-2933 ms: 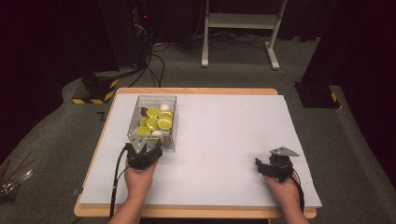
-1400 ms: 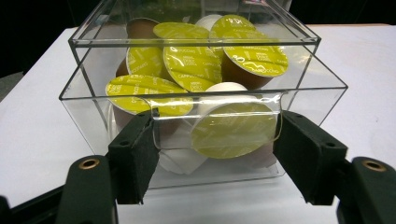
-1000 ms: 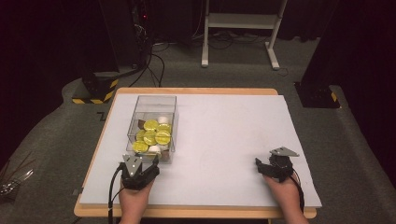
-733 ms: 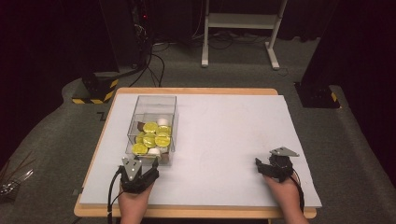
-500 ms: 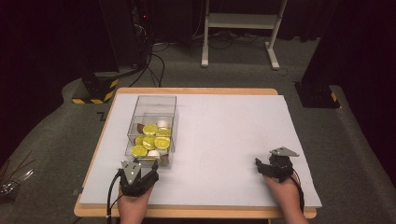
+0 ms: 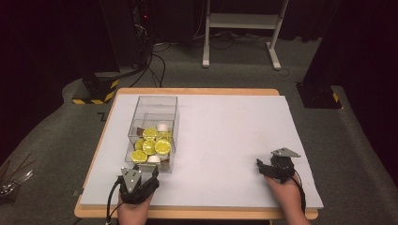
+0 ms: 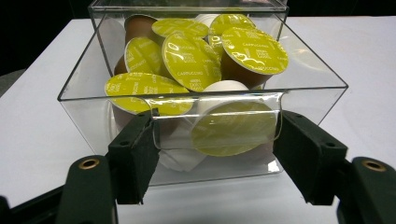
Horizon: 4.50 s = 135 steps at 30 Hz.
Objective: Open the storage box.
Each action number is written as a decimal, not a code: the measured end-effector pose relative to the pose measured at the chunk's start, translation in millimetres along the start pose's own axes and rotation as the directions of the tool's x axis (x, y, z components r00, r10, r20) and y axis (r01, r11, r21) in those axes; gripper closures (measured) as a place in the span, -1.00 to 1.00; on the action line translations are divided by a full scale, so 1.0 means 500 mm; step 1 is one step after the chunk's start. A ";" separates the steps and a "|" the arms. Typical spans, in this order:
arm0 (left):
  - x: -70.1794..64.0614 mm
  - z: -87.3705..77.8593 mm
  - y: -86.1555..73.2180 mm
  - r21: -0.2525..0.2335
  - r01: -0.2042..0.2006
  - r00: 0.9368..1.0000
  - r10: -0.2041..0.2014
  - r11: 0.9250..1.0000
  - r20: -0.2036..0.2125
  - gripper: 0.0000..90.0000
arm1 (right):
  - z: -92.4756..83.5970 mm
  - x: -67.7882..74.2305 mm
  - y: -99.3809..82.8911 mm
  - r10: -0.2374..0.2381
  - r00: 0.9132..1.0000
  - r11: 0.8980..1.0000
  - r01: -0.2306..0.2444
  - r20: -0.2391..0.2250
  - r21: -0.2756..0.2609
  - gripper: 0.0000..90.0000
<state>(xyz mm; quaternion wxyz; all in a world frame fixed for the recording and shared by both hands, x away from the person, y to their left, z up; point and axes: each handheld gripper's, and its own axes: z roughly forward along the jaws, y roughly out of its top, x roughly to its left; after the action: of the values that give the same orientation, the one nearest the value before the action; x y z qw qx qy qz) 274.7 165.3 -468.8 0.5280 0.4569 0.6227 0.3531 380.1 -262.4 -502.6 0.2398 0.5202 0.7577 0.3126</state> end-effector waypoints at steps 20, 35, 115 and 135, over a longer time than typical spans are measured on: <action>0.018 -0.035 0.014 -0.037 0.006 0.998 -0.004 0.999 0.061 -0.36 | 0.000 0.000 0.000 -0.001 1.000 1.000 0.001 0.001 -0.001 -0.40; 0.046 -0.042 0.078 -0.140 0.017 0.998 -0.008 0.990 0.065 0.09 | 0.000 0.000 0.000 -0.001 1.000 1.000 0.001 0.002 -0.001 -0.39; 0.128 0.012 0.058 -0.086 0.040 0.999 -0.041 0.995 -0.010 0.96 | -0.001 0.001 -0.001 0.000 1.000 1.000 0.000 0.002 -0.002 -0.39; 0.128 0.005 0.060 -0.085 0.027 0.999 -0.025 0.996 0.023 0.83 | -0.001 0.001 -0.001 0.006 1.000 1.000 -0.006 -0.002 -0.001 -0.37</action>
<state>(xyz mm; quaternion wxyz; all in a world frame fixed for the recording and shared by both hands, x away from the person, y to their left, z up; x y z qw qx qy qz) 281.3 235.4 -462.9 0.5582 0.4297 0.6072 0.3675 379.1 -262.3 -502.6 0.2385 0.5220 0.7562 0.3143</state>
